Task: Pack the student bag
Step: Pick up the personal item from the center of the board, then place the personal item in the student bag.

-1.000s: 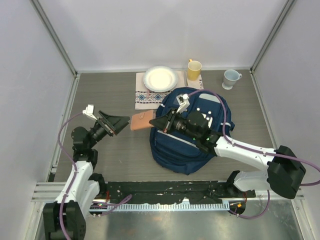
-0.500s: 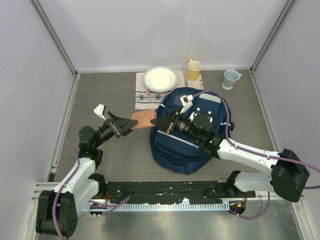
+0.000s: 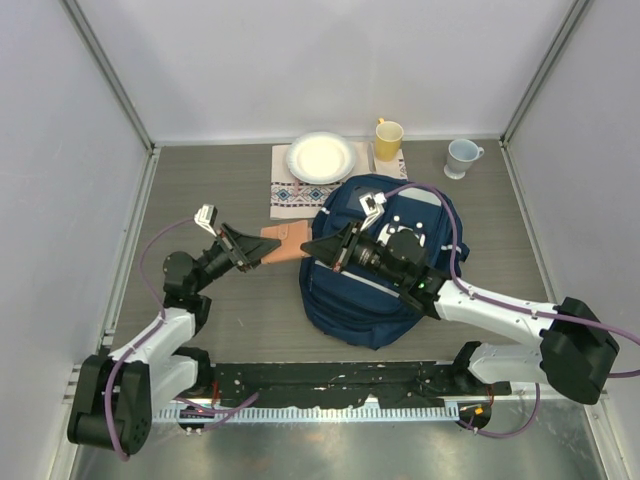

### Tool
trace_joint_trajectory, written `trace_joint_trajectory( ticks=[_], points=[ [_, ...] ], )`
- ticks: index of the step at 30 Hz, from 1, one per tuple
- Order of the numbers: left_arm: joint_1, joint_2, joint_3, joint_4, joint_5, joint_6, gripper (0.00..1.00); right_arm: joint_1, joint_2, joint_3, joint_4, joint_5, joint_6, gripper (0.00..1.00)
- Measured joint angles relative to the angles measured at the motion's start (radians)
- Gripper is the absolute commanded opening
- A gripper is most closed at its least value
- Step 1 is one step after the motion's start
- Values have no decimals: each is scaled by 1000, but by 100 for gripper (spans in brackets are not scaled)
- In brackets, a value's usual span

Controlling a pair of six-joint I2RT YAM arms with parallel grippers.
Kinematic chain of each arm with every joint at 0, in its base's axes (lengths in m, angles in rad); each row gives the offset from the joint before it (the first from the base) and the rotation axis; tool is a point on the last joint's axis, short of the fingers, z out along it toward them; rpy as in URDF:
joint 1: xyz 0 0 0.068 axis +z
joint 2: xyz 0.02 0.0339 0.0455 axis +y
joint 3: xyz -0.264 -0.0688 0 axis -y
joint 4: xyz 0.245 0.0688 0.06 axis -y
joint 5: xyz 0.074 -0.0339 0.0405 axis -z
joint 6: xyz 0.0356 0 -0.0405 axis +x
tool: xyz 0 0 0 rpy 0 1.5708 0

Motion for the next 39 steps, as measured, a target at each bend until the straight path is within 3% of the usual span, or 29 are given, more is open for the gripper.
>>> trace_joint_trajectory(
  ticks=[3,6,9,15,19,24,33,39],
  points=[
    [-2,10,0,26,0,-14,10,-2,0,-13,0,4,0,7],
    [-2,13,0,37,0,-13,0,-3,0,-24,-2,16,0,51],
    [-2,21,-1,40,1,-10,0,-3,-5,-24,-35,35,-16,65],
    [-3,16,-8,-56,-5,53,0,-3,-136,-23,-345,198,-172,66],
    [-3,-93,5,-367,-78,192,0,-3,-235,-22,-581,298,-324,64],
    [-3,-234,93,-787,-205,390,0,48,-233,-21,-775,369,-474,62],
    [-3,-228,126,-1053,-173,509,0,293,-45,55,-889,560,-655,62],
    [-3,-253,126,-1126,-152,547,0,361,-33,55,-883,646,-702,62]
  ],
)
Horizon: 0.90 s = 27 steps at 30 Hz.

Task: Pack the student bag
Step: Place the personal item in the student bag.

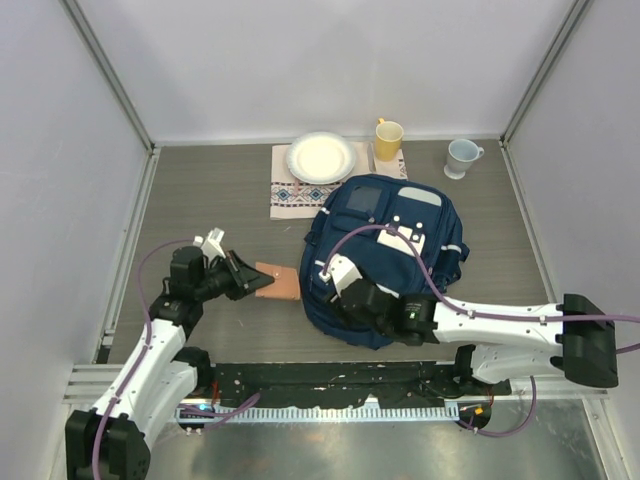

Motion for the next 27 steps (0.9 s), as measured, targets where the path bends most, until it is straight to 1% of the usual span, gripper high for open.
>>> trace_joint_trajectory(
  ticks=[7,10,11,16,18,22,27],
  points=[
    [0,18,0,-14,49,10,0,4,85,0,7,85,-21,61],
    [0,19,0,-14,66,17,0,4,93,-5,14,104,-28,46],
    [0,19,0,-13,70,18,0,5,93,-6,16,113,-32,33],
    [0,19,0,-12,94,20,0,13,82,-6,29,116,-43,11],
    [0,22,0,-7,113,21,0,13,60,-6,30,116,-47,10],
    [0,39,0,-2,145,24,0,11,4,-6,30,118,-53,1],
    [-16,49,0,26,166,17,0,9,-11,0,25,129,-53,1]
  ],
)
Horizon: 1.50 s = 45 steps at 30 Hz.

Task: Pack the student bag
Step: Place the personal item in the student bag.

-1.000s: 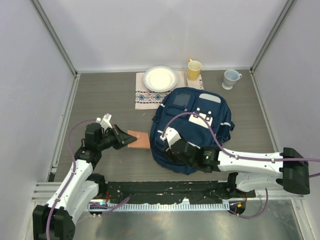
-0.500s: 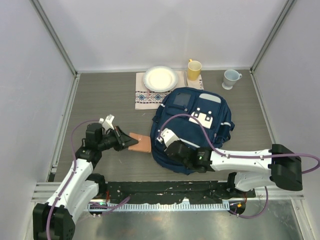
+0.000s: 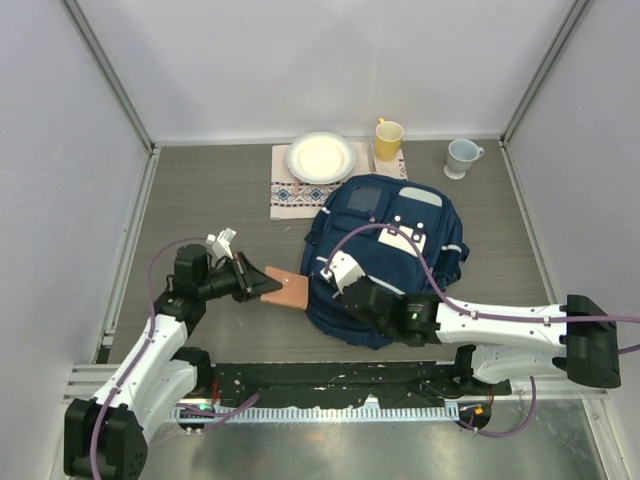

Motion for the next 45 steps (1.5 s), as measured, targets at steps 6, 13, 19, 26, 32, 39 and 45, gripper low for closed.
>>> trace_joint_trajectory(
  ticks=[6,13,19,26,32,39,45],
  points=[
    [-123,38,0,146,-11,-86,0,-12,25,46,-26,16,8,1],
    [-296,87,-58,364,-150,-229,0,-81,26,133,-41,9,41,1],
    [-424,156,-129,559,-348,-341,0,-98,26,160,-54,-13,74,1],
    [-520,438,-115,867,-462,-424,0,-99,26,160,-67,-37,106,1],
    [-551,666,-49,1136,-471,-495,0,-100,26,160,-69,-48,120,1],
    [-570,789,10,1248,-478,-514,11,-104,26,160,-63,-47,124,1],
    [-610,919,59,1328,-547,-498,48,-118,25,160,-62,-39,131,1]
  ],
)
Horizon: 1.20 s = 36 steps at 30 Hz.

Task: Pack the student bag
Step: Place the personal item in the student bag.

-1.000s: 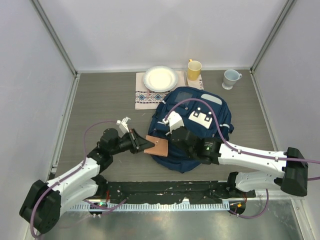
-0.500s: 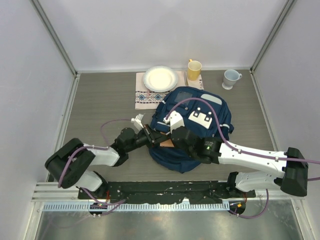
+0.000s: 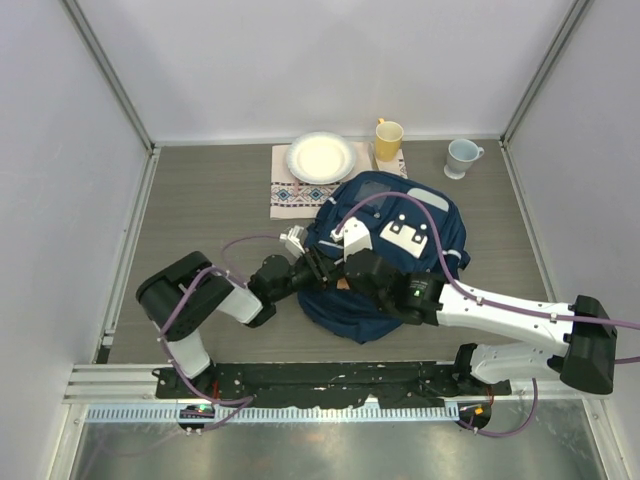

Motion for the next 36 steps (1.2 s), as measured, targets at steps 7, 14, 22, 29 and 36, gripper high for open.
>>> trace_joint_trajectory(
  ticks=[7,14,22,29,36],
  points=[
    [-35,69,-28,104,-67,-12,59,-2,3,0,-2,5,8,1],
    [-36,-33,-111,80,-126,-8,65,-18,5,0,-5,-23,20,1],
    [-36,-270,-86,-275,-172,110,75,-37,5,6,-1,-41,37,1],
    [-41,-366,-27,-524,-207,177,81,-40,11,19,0,-57,39,1],
    [-45,-447,-27,-658,-241,197,85,-43,18,20,0,-72,41,1]
  ],
)
